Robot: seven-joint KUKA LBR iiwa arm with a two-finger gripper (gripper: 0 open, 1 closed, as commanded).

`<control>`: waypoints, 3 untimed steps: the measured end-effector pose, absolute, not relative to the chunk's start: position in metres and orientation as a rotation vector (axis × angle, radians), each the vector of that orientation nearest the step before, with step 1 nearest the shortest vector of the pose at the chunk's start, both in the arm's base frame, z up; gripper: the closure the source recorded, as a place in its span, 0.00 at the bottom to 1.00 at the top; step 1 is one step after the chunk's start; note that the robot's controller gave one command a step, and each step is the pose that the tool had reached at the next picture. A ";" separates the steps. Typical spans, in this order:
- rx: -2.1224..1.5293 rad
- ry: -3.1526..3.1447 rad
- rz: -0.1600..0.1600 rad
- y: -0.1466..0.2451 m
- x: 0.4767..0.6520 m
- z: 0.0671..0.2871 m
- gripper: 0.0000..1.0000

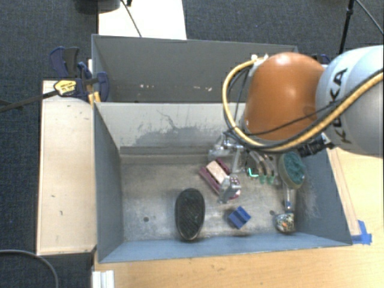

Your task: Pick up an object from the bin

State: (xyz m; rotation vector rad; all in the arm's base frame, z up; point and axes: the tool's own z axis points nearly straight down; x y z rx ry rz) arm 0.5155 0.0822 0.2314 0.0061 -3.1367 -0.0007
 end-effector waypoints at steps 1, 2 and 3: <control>1.282 -2.874 -0.002 0.112 0.523 0.072 0.00; 1.805 -2.579 -0.002 0.141 0.501 0.101 0.00; 2.063 -2.376 -0.001 0.143 0.512 0.100 0.00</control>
Offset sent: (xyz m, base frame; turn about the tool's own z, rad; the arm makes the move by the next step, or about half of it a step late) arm 0.0059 0.0279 -0.1614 -0.8352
